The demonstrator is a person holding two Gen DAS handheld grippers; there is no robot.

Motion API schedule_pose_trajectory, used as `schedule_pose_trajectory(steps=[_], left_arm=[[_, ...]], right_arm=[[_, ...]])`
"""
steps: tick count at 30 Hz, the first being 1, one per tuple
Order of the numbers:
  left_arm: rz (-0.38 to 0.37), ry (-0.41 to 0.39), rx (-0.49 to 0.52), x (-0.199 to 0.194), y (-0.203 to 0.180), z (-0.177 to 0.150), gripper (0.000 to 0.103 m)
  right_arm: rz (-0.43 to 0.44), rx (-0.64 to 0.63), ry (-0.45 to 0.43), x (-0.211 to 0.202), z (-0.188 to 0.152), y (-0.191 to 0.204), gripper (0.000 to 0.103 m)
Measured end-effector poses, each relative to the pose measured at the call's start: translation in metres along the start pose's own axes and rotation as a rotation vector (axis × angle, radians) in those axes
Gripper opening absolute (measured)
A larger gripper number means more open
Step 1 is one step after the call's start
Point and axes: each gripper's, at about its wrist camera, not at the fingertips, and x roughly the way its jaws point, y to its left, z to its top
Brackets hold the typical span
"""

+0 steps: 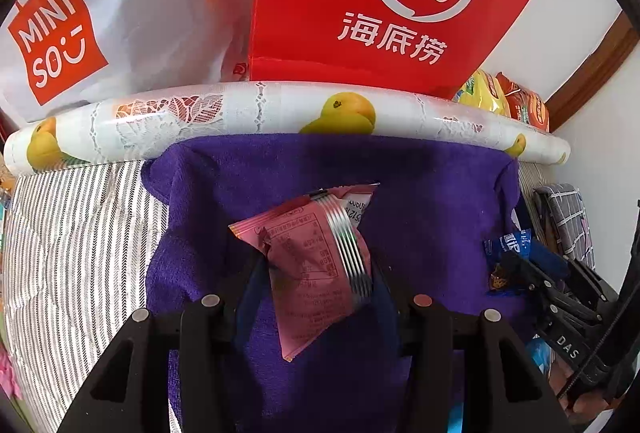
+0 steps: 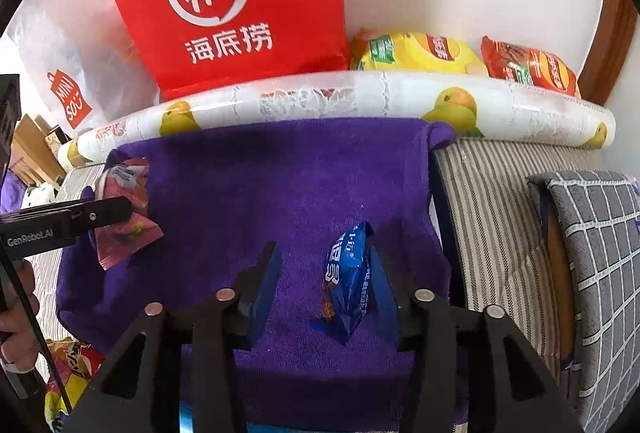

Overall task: Organize snacks
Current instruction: 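Open both grippers to drop the packs onto the purple towel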

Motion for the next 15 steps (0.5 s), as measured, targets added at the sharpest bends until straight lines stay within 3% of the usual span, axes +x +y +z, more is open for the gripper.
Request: schedule_pose_trajectory(steps=[2,9,15], left_arm=[[0.006,0.003,0.003,0.001,-0.002,0.000,0.048],[0.003,0.004,0.025,-0.005,-0.006,0.002,0.054],[0.002,-0.005,0.021,-0.019,-0.003,0.003,0.062]], right_arm=[[-0.002,-0.008,-0.015,-0.003,0.001,0.001,0.059],[0.042,0.019,-0.063,-0.019,0.007,-0.001,0.062],[-0.009,0.020,-0.083,-0.032,0.013,0.003,0.070]])
